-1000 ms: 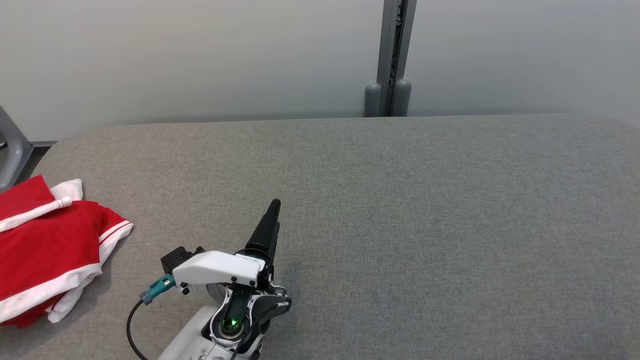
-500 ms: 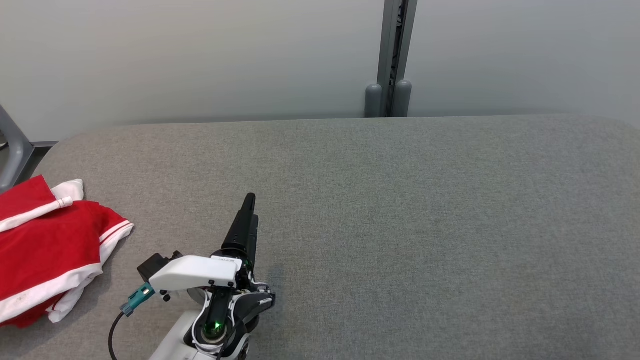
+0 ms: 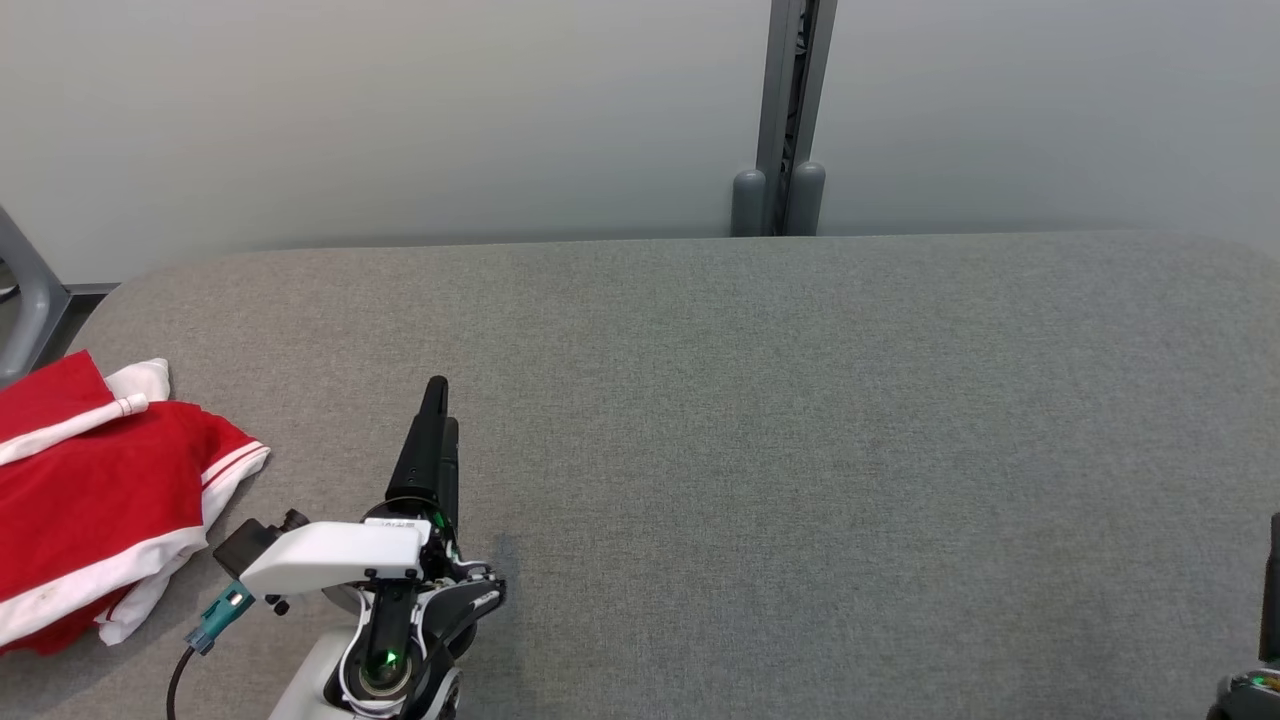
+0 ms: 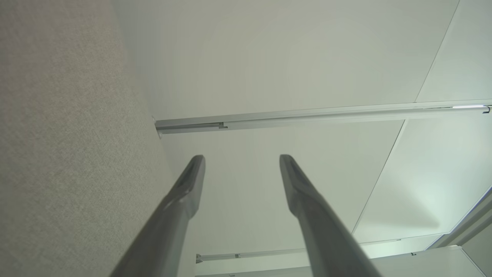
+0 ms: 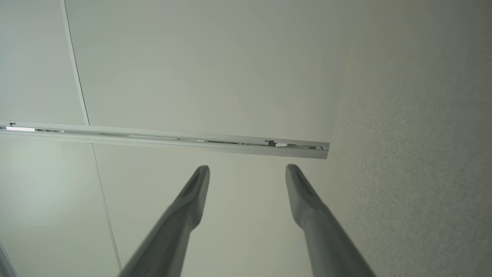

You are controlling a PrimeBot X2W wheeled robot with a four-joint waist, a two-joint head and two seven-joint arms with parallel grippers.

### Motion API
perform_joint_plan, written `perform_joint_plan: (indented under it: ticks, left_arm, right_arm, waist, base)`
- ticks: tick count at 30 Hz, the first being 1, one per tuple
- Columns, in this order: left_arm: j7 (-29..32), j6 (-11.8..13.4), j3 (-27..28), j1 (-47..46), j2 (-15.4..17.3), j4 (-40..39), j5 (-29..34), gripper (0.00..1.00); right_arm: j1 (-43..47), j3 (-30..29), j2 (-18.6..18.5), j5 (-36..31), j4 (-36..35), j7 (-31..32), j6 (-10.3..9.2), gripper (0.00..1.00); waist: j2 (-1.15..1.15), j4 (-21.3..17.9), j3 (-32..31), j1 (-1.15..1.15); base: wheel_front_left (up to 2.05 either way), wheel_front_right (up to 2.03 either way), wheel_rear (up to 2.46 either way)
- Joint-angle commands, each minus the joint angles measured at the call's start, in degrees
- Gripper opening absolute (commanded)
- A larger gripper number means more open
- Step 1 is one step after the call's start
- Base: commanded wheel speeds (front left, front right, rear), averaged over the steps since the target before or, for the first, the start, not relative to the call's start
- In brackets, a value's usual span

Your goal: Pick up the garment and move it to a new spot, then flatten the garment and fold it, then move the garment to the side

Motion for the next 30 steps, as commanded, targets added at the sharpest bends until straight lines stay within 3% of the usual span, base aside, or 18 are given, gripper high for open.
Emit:
perform_joint_plan:
  ticks: [1, 21, 30]
  left_arm:
    - [-0.2, -0.1, 1.4, -0.2, 0.2, -1.6, 1.2, 1.00]
    - [-1.3, -0.2, 8.2, 4.2, 1.0, -7.1, 7.3, 1.00]
    - [-1.8, -0.2, 11.0, 6.0, 1.6, -8.6, 12.9, 1.00]
  right_arm:
    - [-1.4, 1.8, -1.1, -2.1, -1.1, -0.9, 0.24, 1.00]
    - [-2.3, 10.7, -1.4, -9.4, -3.1, -6.7, 0.28, 1.00]
    - [-2.9, 14.1, -1.5, -14.1, -3.7, -9.0, 0.30, 1.00]
  waist:
    - [0.00, 0.0, 0.0, 0.00]
    - [0.00, 0.4, -0.2, 0.00]
    - [0.00, 0.5, -0.2, 0.00]
  base:
    - [0.00, 0.00, 0.00]
    - [0.00, 0.00, 0.00]
    - [0.00, 0.00, 0.00]
